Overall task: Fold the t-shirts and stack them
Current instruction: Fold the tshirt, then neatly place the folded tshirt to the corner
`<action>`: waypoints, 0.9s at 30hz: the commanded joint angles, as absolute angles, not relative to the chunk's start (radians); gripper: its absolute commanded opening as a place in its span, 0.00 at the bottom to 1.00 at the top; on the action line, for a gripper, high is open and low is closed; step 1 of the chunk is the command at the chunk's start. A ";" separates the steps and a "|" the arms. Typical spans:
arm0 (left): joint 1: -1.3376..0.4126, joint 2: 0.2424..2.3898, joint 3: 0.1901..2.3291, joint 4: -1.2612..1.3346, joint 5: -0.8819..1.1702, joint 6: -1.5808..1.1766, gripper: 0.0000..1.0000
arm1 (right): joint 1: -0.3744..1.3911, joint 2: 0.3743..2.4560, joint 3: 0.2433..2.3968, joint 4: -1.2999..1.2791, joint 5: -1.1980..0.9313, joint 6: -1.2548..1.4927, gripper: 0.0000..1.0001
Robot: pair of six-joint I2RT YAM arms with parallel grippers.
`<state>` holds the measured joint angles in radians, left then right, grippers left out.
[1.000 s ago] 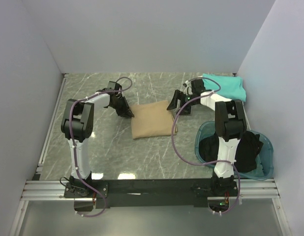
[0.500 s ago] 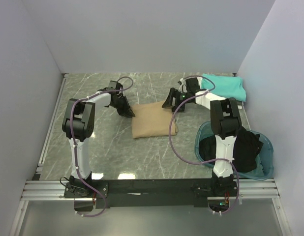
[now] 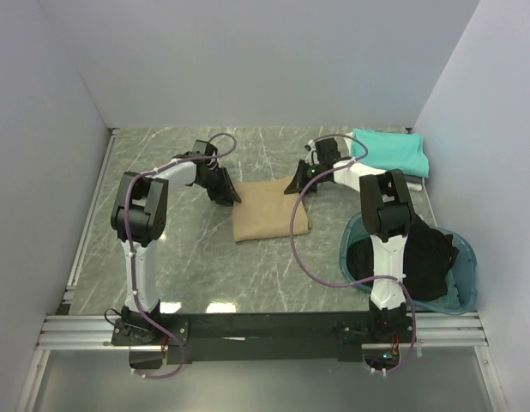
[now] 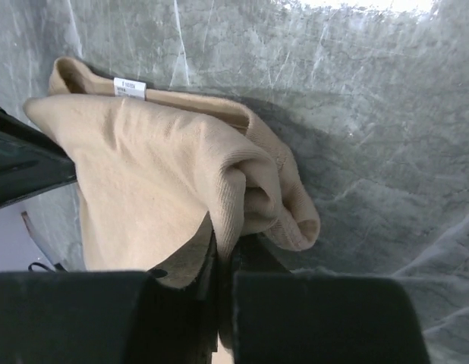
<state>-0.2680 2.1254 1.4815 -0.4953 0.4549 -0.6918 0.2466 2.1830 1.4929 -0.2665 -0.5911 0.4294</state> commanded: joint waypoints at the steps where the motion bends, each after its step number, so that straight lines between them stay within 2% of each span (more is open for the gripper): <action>1: -0.281 2.138 1.517 -0.522 0.465 -0.670 0.38 | 0.255 2.157 1.514 -0.284 -0.502 0.413 0.00; 3: -0.281 2.125 1.526 -0.534 0.462 -0.667 0.49 | 0.253 2.120 1.526 -0.310 -0.465 0.385 0.00; 5: -0.278 2.112 1.522 -0.537 0.465 -0.664 0.55 | 0.252 2.074 1.532 -0.331 -0.396 0.353 0.00; 8: -0.267 2.077 1.497 -0.537 0.472 -0.661 0.59 | 0.252 2.017 1.540 -0.359 -0.298 0.312 0.00; 13: -0.239 2.054 1.456 -0.538 0.474 -0.640 0.60 | 0.252 1.986 1.624 -0.461 -0.152 0.209 0.00; 18: -0.212 2.051 1.419 -0.537 0.485 -0.624 0.60 | 0.252 2.016 1.798 -0.621 -0.002 0.123 0.00; 27: -0.202 2.075 1.434 -0.540 0.494 -0.618 0.60 | 0.253 2.060 2.009 -0.756 0.208 0.018 0.00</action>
